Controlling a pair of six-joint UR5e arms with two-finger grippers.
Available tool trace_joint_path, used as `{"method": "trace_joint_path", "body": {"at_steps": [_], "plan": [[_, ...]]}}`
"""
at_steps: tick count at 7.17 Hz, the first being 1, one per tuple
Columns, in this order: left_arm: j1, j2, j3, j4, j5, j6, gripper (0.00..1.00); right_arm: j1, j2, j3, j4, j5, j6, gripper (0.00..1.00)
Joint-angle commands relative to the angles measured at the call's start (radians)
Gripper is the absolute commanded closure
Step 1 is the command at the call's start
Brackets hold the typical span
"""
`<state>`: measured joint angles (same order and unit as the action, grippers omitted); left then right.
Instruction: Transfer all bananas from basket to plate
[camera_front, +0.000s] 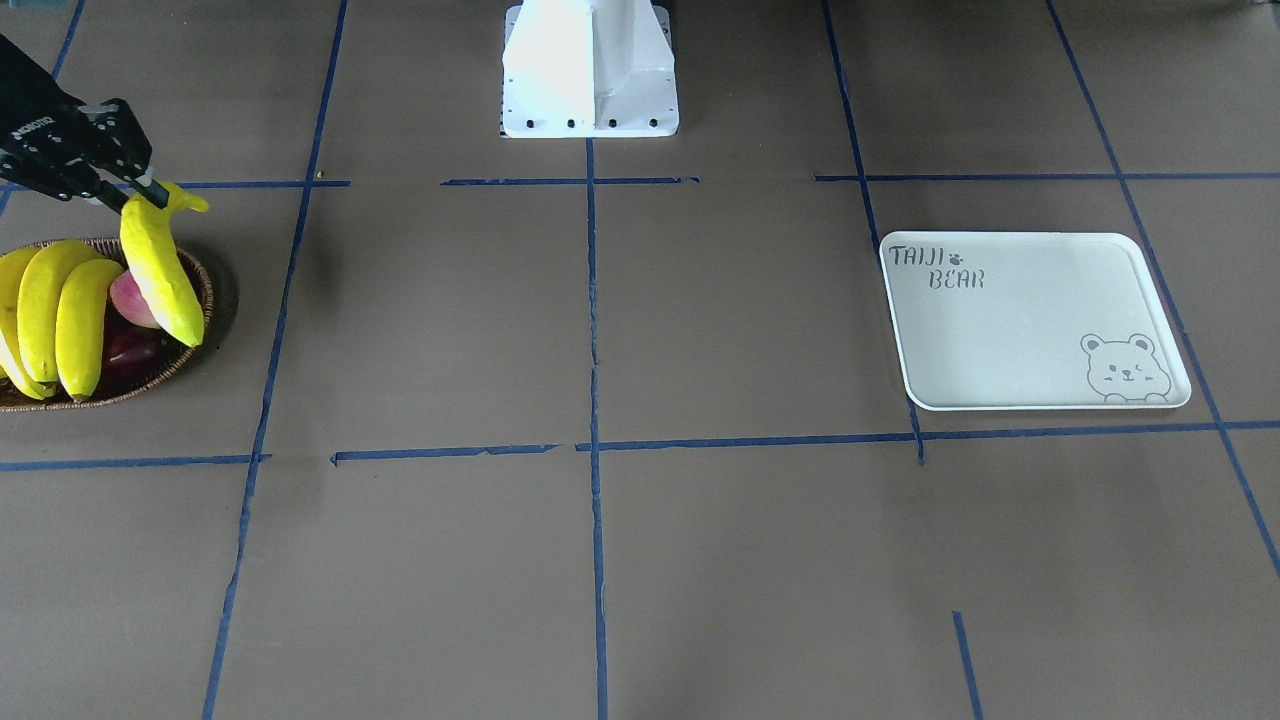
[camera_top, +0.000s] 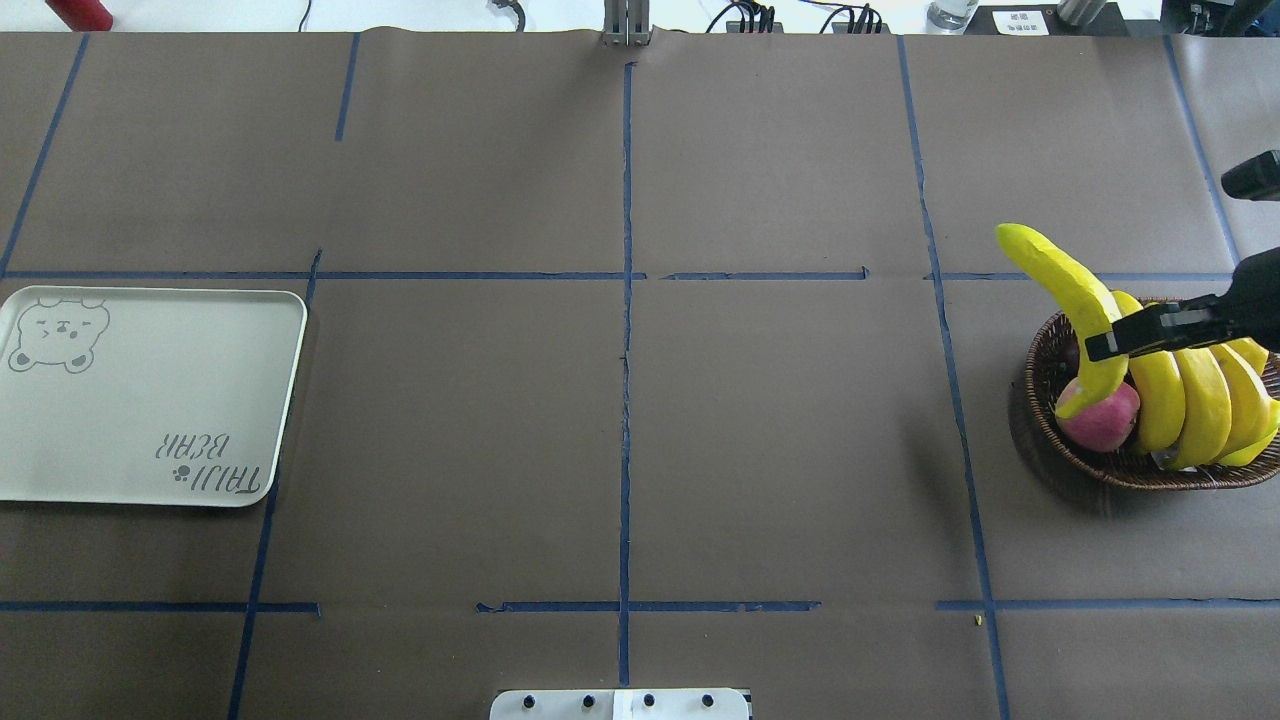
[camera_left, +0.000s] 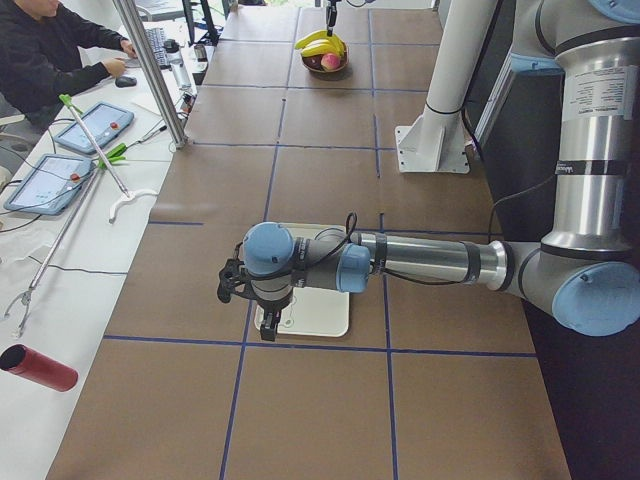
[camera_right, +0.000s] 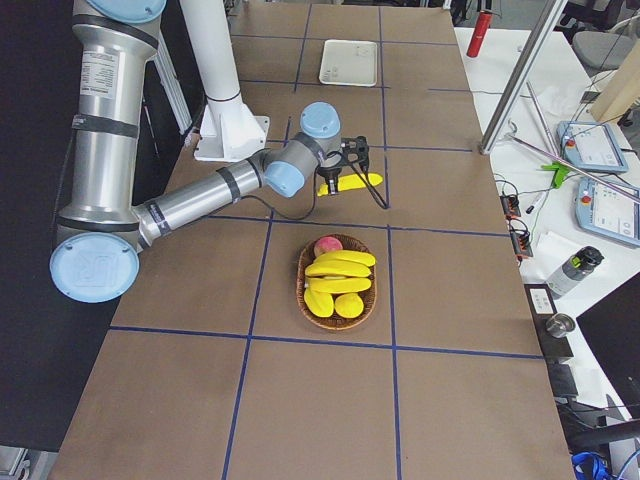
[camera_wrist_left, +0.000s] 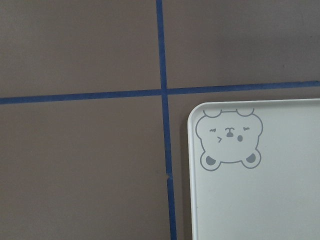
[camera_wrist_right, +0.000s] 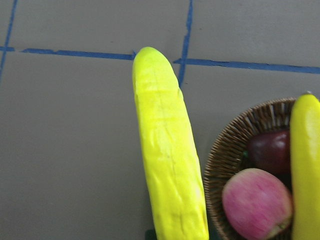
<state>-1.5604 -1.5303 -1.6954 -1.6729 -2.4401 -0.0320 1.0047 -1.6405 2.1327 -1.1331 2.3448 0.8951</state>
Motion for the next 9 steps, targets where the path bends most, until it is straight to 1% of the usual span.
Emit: {"method": "trace_joint_path", "body": {"at_steps": [1,2,3,4,5,6,7,8,9], "plan": [[0.153,-0.004,-0.046,-0.286,-0.005,-0.424,0.01,-0.113,0.225,-0.026,0.003,-0.016,0.288,0.98],[0.199,-0.013,-0.049,-0.414,-0.029,-0.627,0.01,-0.162,0.279,-0.025,0.003,-0.063,0.345,0.97],[0.23,-0.061,-0.046,-0.512,-0.101,-0.84,0.01,-0.225,0.338,-0.028,0.003,-0.137,0.423,0.97],[0.264,-0.132,-0.047,-0.589,-0.111,-1.066,0.01,-0.324,0.393,-0.025,0.003,-0.282,0.509,0.97],[0.316,-0.195,-0.047,-0.64,-0.108,-1.223,0.01,-0.422,0.439,-0.022,0.003,-0.409,0.598,0.97],[0.359,-0.255,-0.047,-0.68,-0.099,-1.369,0.01,-0.518,0.468,-0.019,0.003,-0.538,0.654,0.97],[0.384,-0.316,-0.049,-0.73,-0.097,-1.534,0.01,-0.604,0.497,-0.02,0.001,-0.646,0.669,0.97],[0.455,-0.43,-0.071,-0.742,-0.061,-1.803,0.01,-0.635,0.513,-0.02,0.003,-0.695,0.671,0.97],[0.532,-0.497,-0.102,-0.736,0.023,-1.939,0.01,-0.637,0.525,-0.019,0.003,-0.7,0.673,0.97]]}}
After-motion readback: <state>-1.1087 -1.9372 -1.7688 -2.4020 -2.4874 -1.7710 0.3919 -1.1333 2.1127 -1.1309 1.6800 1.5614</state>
